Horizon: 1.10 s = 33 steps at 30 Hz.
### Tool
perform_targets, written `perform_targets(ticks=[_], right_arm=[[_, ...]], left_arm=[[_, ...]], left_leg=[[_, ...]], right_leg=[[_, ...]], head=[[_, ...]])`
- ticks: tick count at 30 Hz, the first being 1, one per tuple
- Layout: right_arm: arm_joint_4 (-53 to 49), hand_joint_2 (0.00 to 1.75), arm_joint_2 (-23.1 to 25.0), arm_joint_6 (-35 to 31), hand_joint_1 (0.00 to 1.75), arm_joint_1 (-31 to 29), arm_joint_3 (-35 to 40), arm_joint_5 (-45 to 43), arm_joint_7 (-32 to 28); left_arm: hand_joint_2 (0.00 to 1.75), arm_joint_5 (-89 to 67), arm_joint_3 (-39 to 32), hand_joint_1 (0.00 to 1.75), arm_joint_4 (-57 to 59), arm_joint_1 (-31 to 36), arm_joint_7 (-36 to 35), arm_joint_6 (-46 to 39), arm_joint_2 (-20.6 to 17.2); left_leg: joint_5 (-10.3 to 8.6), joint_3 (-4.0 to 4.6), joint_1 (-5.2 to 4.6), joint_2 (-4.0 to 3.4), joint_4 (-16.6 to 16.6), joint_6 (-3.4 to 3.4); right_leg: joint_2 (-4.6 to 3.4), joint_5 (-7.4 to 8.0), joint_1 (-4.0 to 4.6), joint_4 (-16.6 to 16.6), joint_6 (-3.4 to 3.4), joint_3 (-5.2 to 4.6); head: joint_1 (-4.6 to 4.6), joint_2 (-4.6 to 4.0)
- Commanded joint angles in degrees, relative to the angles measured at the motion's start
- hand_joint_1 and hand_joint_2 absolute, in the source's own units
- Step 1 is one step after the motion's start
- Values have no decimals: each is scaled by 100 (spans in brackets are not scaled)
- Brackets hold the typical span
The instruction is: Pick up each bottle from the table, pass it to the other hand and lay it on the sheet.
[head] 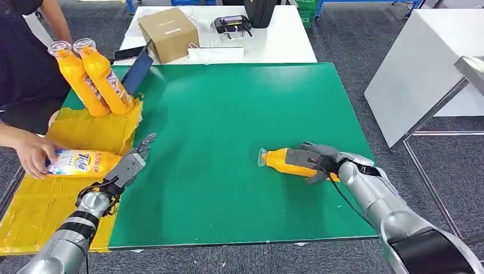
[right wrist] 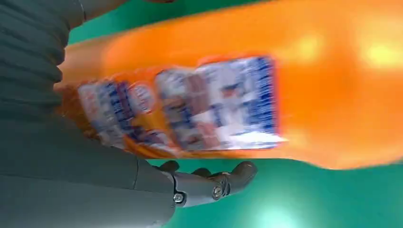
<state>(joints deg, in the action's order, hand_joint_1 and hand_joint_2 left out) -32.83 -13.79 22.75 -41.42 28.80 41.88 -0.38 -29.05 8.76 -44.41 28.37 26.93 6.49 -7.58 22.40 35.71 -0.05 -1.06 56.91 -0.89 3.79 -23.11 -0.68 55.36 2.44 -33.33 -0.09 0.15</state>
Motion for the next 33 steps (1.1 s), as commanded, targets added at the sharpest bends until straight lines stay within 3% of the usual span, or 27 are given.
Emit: perform_targets(ticks=[1,3,9,17,18,24,25,33], right_arm=[[286,175,-416,70,0,219,729,-4,160],[279,175,-402,65,0,219,732,-3,161],[-46,175,-952,157,0,365,1079,54,389],[73,175,-804,97,0,622,1198,114,461],[105,175,-734,14,58,729,1208,123,480],[143,175,-674,-28,58,775,1226,141,512],[168,175,-625,-59,175,822,1230,145,517],[607,175,5,-581,175,785,1043,178,565]], left_arm=[[0,25,-96,0,436,285,-12,-8,139],[0,25,-96,0,435,285,-12,-9,141],[0,94,-175,0,502,315,-31,22,208],[0,101,-150,0,565,422,-18,87,292],[0,102,-141,0,584,453,-20,93,318],[0,101,-139,0,597,461,-21,87,324],[0,100,-131,0,604,474,-22,94,338],[0,173,-168,0,484,405,-29,60,326]], left_leg=[[0,-9,7,20,-3,3],[1,-13,9,22,-4,6],[1,-17,8,38,-4,6],[5,-21,11,22,-3,6],[5,-29,13,31,-8,8],[4,-30,17,22,-4,7],[2,-34,18,28,-8,8],[28,-93,29,-4,-12,14]], right_leg=[[-3,-2,4,-10,-5,17],[-8,-3,5,-12,-7,24],[7,-8,4,-13,-7,28],[-11,-4,7,-15,-9,33],[-16,-6,7,-20,-13,41],[-13,-3,12,-21,-10,36],[-15,-2,12,-23,-11,41],[-36,-16,19,-38,-19,34]], head=[[2,0],[0,0],[0,0],[-2,0],[0,0],[2,0],[4,0],[2,0]])
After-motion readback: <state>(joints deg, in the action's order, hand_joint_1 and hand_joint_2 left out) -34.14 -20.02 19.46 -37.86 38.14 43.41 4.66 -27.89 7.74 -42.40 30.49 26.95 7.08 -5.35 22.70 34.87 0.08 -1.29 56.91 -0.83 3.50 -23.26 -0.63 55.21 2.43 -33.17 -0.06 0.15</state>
